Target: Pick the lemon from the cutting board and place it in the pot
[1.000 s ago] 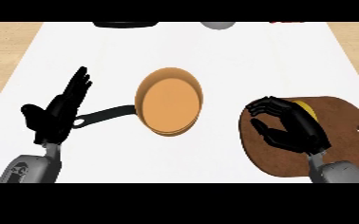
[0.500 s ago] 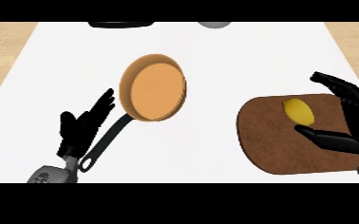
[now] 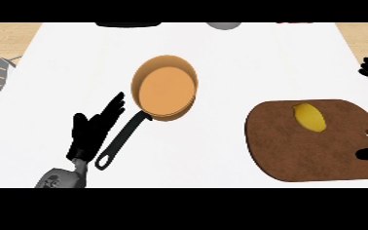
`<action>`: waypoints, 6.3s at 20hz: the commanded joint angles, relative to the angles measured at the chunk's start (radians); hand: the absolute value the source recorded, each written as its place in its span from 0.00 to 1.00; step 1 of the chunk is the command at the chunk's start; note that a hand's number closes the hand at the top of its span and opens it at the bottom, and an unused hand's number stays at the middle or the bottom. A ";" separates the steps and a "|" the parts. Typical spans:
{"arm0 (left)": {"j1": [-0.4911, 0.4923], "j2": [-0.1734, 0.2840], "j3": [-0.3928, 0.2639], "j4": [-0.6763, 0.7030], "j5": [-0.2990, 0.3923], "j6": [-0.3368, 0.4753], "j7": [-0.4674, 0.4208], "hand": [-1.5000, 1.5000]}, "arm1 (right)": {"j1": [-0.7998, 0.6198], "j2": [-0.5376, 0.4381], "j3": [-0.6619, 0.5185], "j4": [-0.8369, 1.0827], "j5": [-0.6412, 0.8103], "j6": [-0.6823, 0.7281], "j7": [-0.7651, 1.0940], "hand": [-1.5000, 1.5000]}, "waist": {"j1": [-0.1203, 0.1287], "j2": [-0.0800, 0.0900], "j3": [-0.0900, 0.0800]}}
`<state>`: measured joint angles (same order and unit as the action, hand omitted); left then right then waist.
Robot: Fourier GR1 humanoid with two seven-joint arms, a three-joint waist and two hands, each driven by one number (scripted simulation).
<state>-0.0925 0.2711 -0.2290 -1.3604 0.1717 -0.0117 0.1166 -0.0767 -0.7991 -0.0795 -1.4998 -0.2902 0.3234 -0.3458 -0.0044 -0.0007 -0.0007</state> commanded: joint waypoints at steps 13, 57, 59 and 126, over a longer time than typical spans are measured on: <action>-0.039 -0.009 0.043 0.016 -0.002 -0.050 0.006 0.50 | -0.150 -0.012 0.238 0.204 0.196 0.232 0.251 0.00 | 0.019 0.005 0.001; -0.027 -0.088 0.084 -0.010 -0.114 -0.082 0.038 0.50 | -0.352 0.290 0.202 1.074 0.471 0.287 -0.510 1.00 | 0.023 0.011 0.004; -0.022 -0.091 0.093 0.004 -0.100 -0.093 0.027 0.50 | -0.382 0.273 0.188 1.098 0.446 0.332 -0.504 1.00 | 0.030 0.013 0.004; -0.020 -0.145 0.094 -0.059 -0.143 -0.128 0.076 0.50 | -1.040 0.799 0.573 0.625 1.033 -0.140 1.159 1.00 | 0.067 0.011 -0.001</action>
<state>-0.1098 0.1434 -0.1134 -1.3852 0.0288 -0.1364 0.1742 -1.0647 -0.0056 0.4699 -1.0276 0.8181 0.1707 0.7789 0.0401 0.0069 -0.0015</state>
